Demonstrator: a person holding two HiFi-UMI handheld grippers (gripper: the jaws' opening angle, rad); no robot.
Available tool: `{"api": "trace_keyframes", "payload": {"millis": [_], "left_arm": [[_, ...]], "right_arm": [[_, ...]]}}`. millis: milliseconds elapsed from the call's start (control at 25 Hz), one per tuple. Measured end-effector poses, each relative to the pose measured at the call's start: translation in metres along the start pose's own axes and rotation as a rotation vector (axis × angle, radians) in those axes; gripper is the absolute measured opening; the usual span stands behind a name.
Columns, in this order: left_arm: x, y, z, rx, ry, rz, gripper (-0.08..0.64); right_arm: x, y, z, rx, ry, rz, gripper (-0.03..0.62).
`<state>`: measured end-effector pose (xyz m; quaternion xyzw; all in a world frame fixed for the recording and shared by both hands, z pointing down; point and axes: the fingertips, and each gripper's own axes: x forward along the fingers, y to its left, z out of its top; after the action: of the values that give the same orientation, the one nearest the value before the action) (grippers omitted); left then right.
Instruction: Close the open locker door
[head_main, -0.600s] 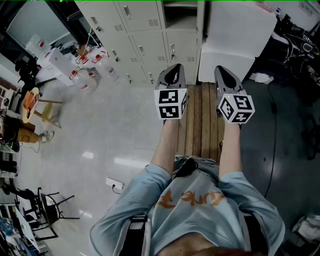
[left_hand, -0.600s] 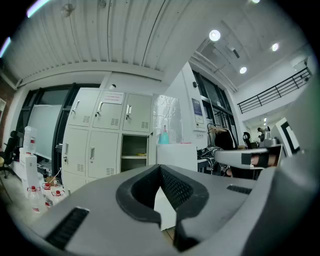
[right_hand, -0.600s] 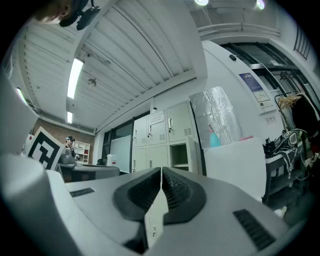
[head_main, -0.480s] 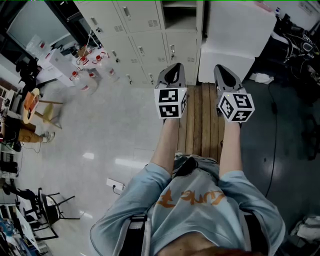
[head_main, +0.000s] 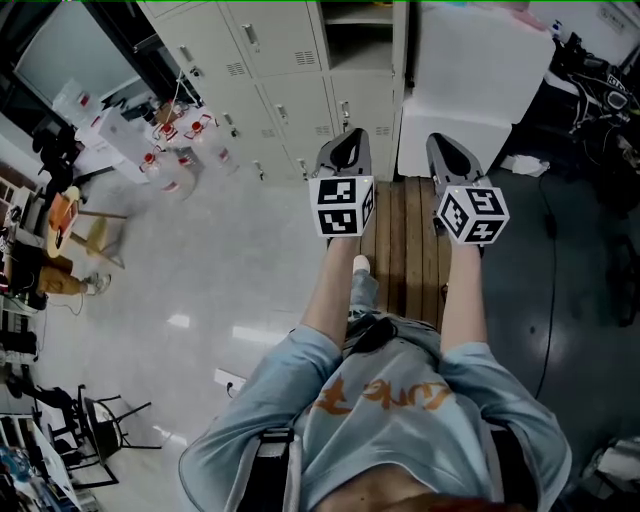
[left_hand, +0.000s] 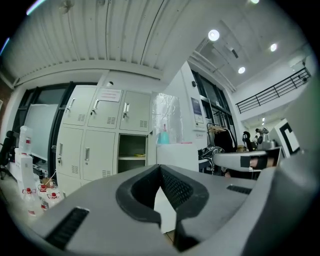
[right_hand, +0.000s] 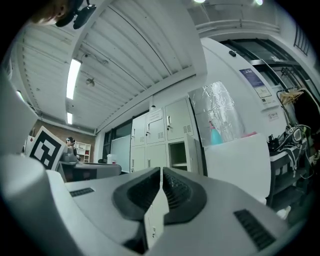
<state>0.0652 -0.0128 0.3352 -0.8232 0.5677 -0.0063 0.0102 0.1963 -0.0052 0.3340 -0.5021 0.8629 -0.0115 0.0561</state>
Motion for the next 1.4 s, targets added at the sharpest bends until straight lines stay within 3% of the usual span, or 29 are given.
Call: {"api": "trace_keyframes", "payload": {"millis": [840,1400], "left_arm": [[0.169,0.093,0.005,-0.063,-0.004,-0.059,0.021],[0.263,0.138,0.002,-0.082,0.004,-0.117,0.021]], "right_arm": [[0.174,-0.080,-0.002,0.008,-0.003,0.004,0.040],[0.265,-0.130,-0.035,0.033,0.078,0.001,0.144]]}}
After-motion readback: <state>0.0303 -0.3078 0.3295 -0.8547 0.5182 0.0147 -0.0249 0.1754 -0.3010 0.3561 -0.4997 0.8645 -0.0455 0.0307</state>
